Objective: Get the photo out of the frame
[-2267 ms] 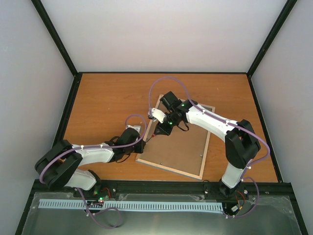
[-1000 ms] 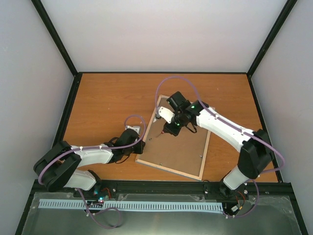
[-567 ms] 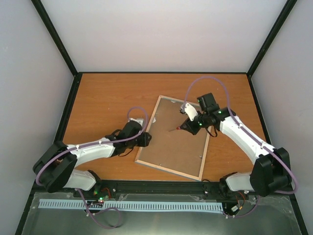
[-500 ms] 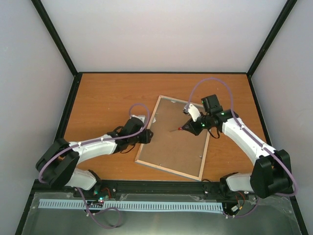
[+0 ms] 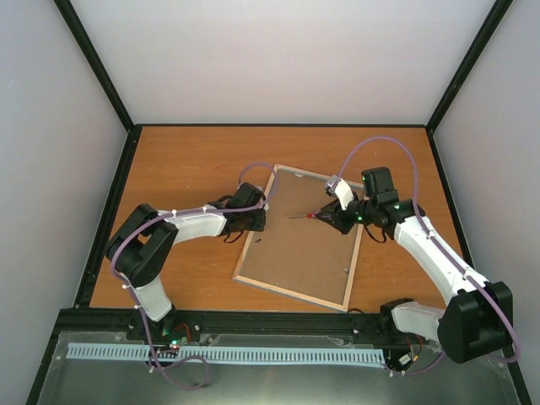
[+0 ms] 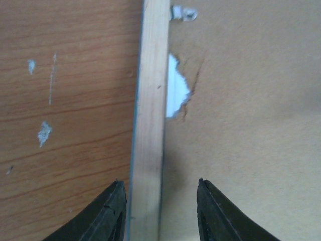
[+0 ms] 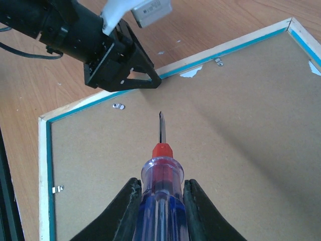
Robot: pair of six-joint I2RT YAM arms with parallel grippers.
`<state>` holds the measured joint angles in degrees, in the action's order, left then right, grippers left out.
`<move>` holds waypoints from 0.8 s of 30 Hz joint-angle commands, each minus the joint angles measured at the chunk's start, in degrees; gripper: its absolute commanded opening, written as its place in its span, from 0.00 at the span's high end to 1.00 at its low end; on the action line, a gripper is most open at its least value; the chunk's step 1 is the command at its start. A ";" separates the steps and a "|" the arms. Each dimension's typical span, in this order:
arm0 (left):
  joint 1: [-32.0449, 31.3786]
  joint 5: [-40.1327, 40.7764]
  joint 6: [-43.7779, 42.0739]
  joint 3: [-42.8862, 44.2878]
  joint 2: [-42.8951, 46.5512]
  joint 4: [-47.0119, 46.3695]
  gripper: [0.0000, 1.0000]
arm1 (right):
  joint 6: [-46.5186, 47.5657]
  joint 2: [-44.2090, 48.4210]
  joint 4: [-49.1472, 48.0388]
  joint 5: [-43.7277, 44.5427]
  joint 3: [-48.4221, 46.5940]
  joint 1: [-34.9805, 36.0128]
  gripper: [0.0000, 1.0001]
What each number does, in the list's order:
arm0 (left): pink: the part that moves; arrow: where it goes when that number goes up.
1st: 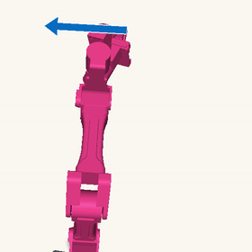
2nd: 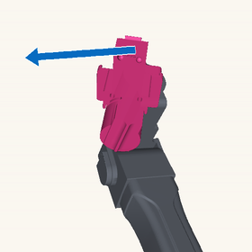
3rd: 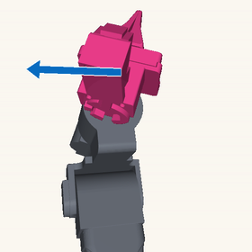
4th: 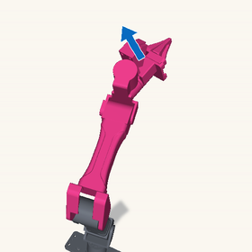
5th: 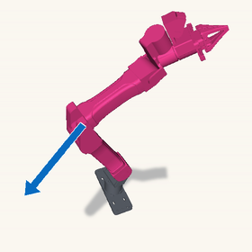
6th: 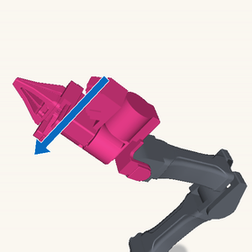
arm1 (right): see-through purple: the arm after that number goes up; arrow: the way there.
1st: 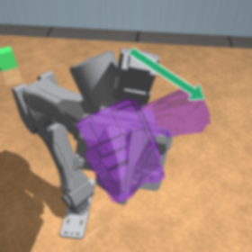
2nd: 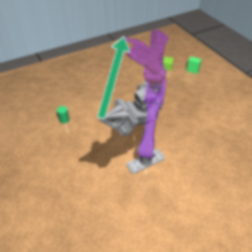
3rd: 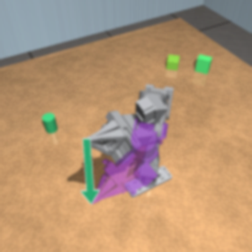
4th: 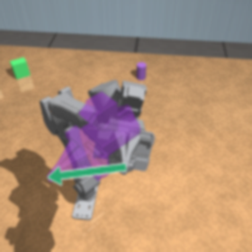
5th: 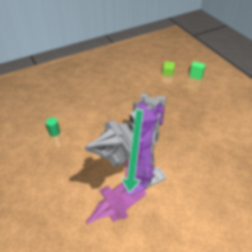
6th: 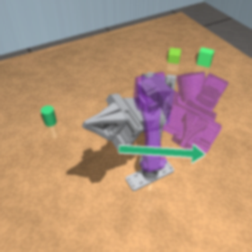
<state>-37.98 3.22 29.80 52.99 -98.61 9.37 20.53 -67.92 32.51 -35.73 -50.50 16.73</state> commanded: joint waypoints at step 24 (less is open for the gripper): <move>0.32 -2.76 5.53 -19.08 14.73 -2.09 0.99 | 1.13 -6.44 -1.62 1.33 -6.19 1.30 0.96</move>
<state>-37.85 4.19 33.30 36.91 -86.52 7.35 21.21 -71.26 32.36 -35.55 -51.11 16.84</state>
